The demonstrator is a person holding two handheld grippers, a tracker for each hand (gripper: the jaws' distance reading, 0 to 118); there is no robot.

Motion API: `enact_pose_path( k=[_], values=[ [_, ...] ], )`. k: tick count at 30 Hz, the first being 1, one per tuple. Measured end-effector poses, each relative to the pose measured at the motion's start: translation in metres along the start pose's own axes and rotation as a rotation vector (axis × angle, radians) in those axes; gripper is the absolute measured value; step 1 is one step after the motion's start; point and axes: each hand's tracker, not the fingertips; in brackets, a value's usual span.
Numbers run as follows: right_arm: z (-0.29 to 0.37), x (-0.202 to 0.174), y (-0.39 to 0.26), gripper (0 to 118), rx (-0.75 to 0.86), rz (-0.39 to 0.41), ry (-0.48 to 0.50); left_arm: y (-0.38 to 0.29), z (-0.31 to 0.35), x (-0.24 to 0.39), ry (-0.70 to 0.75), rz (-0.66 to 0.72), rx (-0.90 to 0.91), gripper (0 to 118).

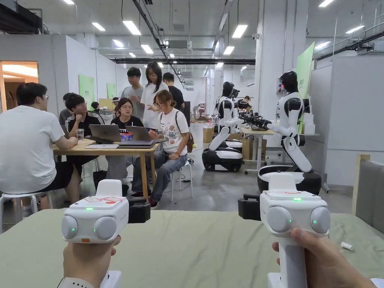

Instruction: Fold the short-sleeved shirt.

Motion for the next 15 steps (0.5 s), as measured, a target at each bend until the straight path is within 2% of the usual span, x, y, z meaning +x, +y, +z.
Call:
enact_pose_path(
  k=[7,9,15],
  values=[
    [0.0030,0.0004,-0.0002,118,0.004,0.004,0.025,-0.0017,-0.0009,0.0010,-0.002,0.000,-0.003,118],
    [0.0017,0.0028,0.0008,118,-0.021,-0.035,0.046,-0.0028,-0.0040,0.0003,-0.003,0.001,-0.003,118],
    [0.0035,-0.0007,-0.0044,118,-0.007,-0.017,0.019,-0.0013,-0.0028,0.0002,-0.003,-0.001,-0.005,118]
  ],
)
